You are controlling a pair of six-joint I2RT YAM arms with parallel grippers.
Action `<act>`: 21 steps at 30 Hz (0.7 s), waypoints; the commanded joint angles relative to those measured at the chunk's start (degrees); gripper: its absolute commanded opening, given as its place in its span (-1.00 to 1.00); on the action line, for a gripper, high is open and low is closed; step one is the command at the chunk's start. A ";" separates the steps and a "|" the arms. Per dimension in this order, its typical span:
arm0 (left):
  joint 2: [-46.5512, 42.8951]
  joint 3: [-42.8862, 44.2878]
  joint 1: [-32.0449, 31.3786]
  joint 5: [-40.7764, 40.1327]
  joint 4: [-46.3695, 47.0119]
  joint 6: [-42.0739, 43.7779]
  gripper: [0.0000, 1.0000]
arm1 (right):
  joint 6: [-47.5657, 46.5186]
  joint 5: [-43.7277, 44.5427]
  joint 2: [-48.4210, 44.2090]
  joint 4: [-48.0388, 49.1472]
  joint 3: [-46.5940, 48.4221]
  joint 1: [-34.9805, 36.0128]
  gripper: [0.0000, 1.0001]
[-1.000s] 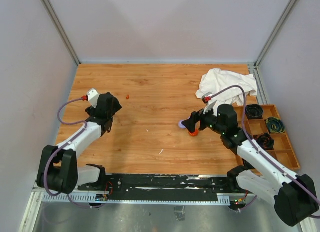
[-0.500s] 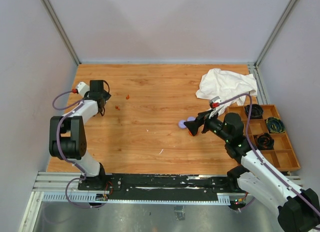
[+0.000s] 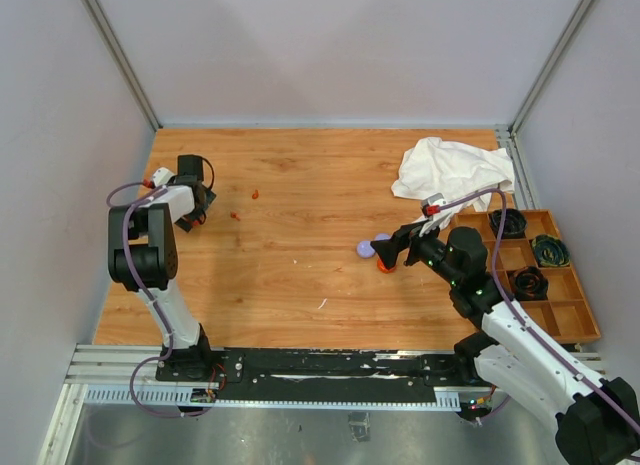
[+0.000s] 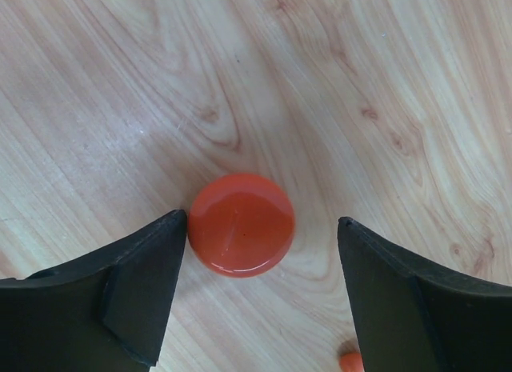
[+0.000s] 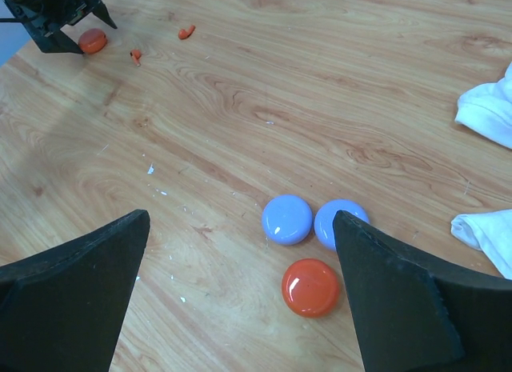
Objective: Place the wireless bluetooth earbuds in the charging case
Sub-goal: Pick up the charging case at the center of the board.
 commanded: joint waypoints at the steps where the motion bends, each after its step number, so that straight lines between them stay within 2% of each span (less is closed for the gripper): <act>1: 2.35 1.61 0.56 0.63 -1.49 0.17 0.57 | 0.55 1.42 -0.17 1.02 -0.77 -0.88 0.97; 7: 3.10 1.84 0.67 0.97 -1.90 1.35 0.28 | 0.44 1.29 0.07 1.18 -0.85 -0.88 0.97; 11: 2.10 1.39 0.71 2.14 -1.76 3.27 0.17 | 0.53 0.41 0.31 1.72 -0.85 -0.88 0.97; 18: -3.43 -2.76 0.19 3.64 -0.55 6.72 0.08 | 1.55 -3.22 2.26 2.46 0.26 -0.88 0.97; 21: -6.35 -4.64 -1.29 4.03 0.19 8.33 0.07 | 2.75 -4.40 4.98 -0.15 3.10 -0.92 0.97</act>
